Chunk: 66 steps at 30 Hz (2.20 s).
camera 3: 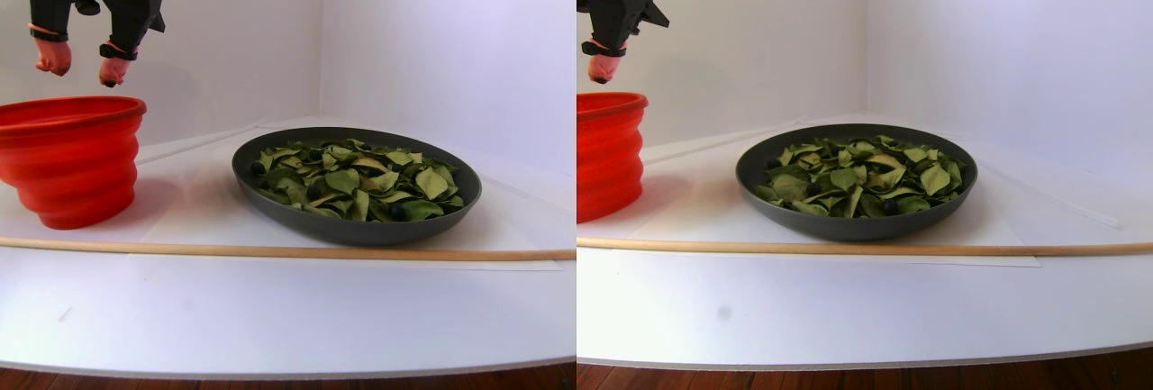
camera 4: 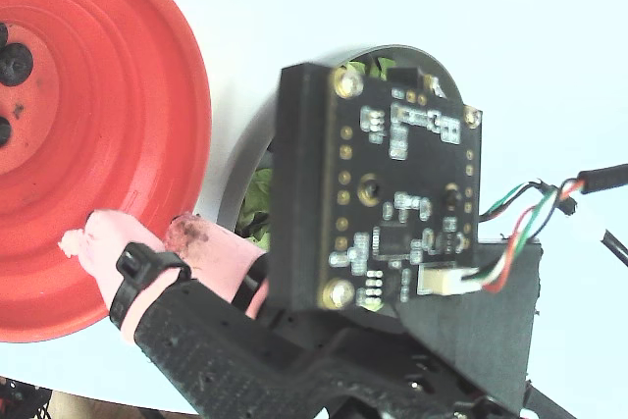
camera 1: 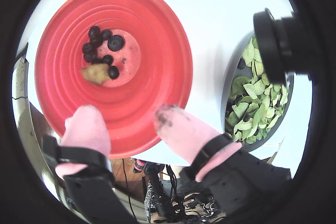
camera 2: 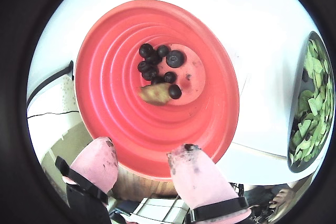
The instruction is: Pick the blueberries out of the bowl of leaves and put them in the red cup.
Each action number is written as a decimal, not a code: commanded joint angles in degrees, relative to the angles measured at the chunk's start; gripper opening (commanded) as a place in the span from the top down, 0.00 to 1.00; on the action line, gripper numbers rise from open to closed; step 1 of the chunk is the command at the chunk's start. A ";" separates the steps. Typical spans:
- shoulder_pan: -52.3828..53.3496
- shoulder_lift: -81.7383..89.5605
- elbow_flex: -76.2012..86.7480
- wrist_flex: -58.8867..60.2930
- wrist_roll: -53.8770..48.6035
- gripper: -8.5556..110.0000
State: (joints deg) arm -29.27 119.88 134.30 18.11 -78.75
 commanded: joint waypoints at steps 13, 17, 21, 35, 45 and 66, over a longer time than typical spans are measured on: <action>5.01 6.24 -2.81 1.93 -1.67 0.77; 6.42 7.47 -3.08 2.72 -2.46 0.77; 8.09 8.17 -3.69 3.60 -3.25 0.78; 14.94 9.14 -5.36 5.19 -7.03 0.78; 19.60 8.79 -6.68 6.24 -9.14 0.78; 27.86 13.01 -4.13 11.95 -13.54 0.78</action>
State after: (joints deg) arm -2.29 128.06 131.04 29.62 -91.85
